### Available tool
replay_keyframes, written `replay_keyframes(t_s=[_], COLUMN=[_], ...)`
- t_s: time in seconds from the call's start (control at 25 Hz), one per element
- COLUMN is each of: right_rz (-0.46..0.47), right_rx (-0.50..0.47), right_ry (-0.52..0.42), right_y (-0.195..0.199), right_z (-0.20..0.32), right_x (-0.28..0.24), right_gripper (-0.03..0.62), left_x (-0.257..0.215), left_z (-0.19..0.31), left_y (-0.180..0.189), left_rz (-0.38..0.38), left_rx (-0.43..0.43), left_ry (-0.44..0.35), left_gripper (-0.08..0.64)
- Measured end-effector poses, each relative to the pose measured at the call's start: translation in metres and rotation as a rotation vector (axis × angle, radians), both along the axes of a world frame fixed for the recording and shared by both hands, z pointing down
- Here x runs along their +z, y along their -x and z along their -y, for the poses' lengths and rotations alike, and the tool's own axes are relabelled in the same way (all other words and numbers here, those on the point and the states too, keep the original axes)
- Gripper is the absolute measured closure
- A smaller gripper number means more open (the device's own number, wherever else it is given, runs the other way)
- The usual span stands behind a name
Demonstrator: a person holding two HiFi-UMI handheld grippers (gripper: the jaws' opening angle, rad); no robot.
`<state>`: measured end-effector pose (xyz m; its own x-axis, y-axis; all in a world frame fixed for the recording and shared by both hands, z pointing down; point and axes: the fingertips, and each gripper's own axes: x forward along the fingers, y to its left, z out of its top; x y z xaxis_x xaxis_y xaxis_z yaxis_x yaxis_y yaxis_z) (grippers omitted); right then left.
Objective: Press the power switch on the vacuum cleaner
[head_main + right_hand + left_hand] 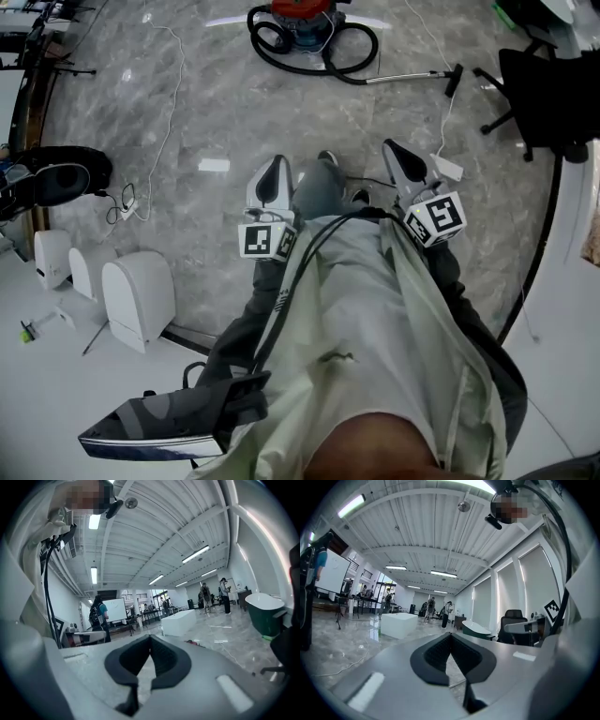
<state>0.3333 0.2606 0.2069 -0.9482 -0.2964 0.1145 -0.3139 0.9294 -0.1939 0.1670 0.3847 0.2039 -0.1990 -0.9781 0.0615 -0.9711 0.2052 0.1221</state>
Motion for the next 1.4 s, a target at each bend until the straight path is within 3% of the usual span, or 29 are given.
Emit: replay_keyframes(t_s=[0.36,0.72,0.92,1.12,1.4], right_rz=[-0.047,-0.090,-0.084,-0.112,-0.138], right_rx=[-0.021,0.057,0.092,0.041,-0.015], right_ry=[-0.009,-0.001,0.016,-0.004,-0.005], right_y=[0.058,0.182,0.252,0.305,0.342], right_z=[0.034,0.127,0.153,0.159,0.200], right_x=[0.012,0.006,-0.003,-0.002,0.008], right_gripper=[0.591,0.591,0.591,0.591,0.591], left_x=[0.021,0.016,0.016,0.025,0.037], left_z=[0.063,0.168,0.204,0.220,0.251], left_y=[0.051,0.175,0.236,0.271,0.314], left_rz=[-0.052,-0.086,-0.087,-0.122,-0.157], left_rx=[0.039,0.138,0.184,0.167,0.088], left_ry=[-0.018,-0.015,0.008,0.015,0.017], left_gripper=[0.555,0.555,0.555,0.555,0.555])
